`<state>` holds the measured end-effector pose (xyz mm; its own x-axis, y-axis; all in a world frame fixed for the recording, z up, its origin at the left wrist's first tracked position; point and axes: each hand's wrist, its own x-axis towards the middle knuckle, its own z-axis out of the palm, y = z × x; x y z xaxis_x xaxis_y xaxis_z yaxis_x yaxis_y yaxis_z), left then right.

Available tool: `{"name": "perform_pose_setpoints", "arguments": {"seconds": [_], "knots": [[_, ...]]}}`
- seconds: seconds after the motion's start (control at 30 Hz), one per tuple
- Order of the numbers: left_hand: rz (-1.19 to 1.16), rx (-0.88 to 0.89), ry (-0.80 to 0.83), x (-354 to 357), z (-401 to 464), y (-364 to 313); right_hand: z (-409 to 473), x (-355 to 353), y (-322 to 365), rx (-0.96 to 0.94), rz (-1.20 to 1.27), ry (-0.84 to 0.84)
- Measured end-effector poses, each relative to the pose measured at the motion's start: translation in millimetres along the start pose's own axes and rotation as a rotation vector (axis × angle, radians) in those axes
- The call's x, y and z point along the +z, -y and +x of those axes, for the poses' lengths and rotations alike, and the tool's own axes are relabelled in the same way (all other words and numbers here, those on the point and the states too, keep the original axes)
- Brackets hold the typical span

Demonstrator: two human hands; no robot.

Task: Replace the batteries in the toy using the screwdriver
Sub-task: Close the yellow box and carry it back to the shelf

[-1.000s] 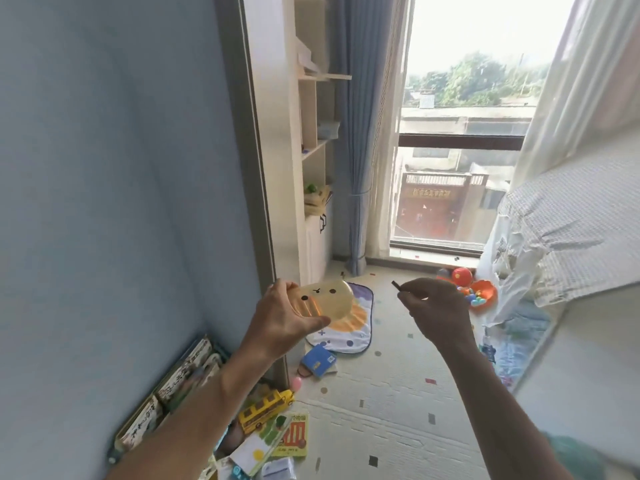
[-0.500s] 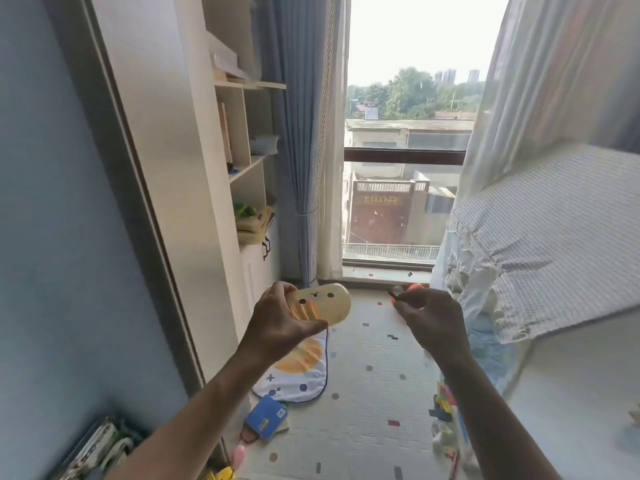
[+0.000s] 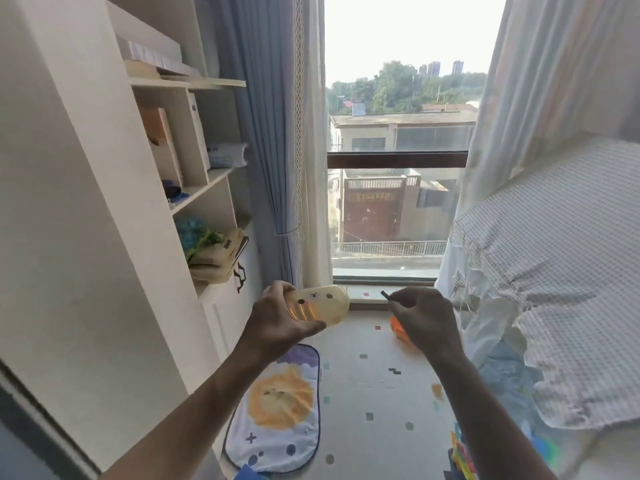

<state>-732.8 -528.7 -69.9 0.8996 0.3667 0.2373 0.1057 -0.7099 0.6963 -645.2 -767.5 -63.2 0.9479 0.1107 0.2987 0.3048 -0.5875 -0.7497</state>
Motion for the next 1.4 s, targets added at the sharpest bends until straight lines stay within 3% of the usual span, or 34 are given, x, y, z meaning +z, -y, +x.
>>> {"name": "perform_pose_setpoints", "arguments": {"seconds": [0.4, 0.87, 1.17, 1.4], "knots": [[0.046, -0.131, -0.104, 65.6, 234.6, 21.1, 268.6, 79.9, -29.1, -0.047, 0.023, 0.168], [0.071, -0.24, -0.231, 84.9, 519.7, 89.5, 547.1, 236.7, -8.3, -0.051, 0.12, 0.273], [0.148, -0.422, -0.429, 75.9, 656.2, 129.8, 713.4, 350.5, 23.0, -0.237, 0.198, 0.45], [0.189, -0.635, -0.628, 37.8, 713.1, 160.2, 796.2, 433.2, 82.9, -0.463, 0.16, 0.637]]}}
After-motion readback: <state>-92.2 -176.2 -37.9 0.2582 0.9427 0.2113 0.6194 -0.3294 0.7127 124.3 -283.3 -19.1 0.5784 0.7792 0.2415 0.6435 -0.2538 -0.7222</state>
